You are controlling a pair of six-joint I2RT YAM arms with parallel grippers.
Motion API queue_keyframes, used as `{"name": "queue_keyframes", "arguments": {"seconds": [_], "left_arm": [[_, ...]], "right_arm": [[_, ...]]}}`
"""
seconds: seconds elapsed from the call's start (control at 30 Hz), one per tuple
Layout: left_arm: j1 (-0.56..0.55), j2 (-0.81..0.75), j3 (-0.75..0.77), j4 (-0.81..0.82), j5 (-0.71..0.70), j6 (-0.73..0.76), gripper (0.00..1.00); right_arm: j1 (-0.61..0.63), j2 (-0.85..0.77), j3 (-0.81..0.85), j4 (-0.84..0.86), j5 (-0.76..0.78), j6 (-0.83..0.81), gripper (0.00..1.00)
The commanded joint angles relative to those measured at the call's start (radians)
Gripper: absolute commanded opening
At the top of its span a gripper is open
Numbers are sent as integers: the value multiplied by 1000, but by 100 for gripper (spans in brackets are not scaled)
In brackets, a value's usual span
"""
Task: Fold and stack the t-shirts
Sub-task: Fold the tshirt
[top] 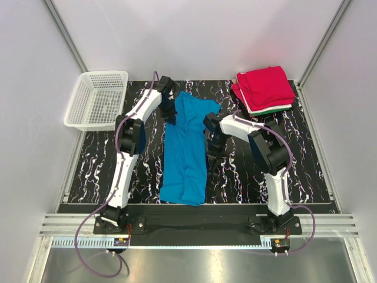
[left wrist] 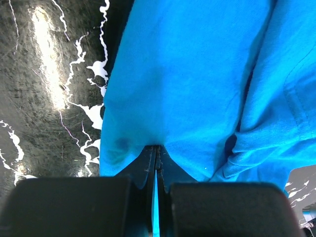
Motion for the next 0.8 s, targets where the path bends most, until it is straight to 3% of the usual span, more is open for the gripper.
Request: {"name": "queue_keyframes", "arguments": {"seconds": [0.0,0.1,0.27,0.37,0.47,0.5,0.57,0.77], "left_arm": [[17,-3,-7,13,-4,33,24],[17,-117,-103,100,35,30,29],[7,-340,-312,159,115,47,35],[-35,-484,-493,152,111,112,35],[-98,-615,-669,149,63,159,36],[-124,-643,-741,148,59,163,36],[-149,-710,-801,148,60,162,36],[-255,-812,-970,152,-7,160,35]], "right_arm": [[0,-85,50,-16,64,-34,25],[-27,-122,111,1,118,-48,33],[-109,-21,335,-6,129,-118,32],[-139,94,568,-45,142,-168,35],[-158,296,908,-156,140,-217,36],[-162,435,1139,-202,135,-223,36],[-178,553,1335,-301,88,-219,37],[-205,565,1158,-135,38,-177,37]]}}
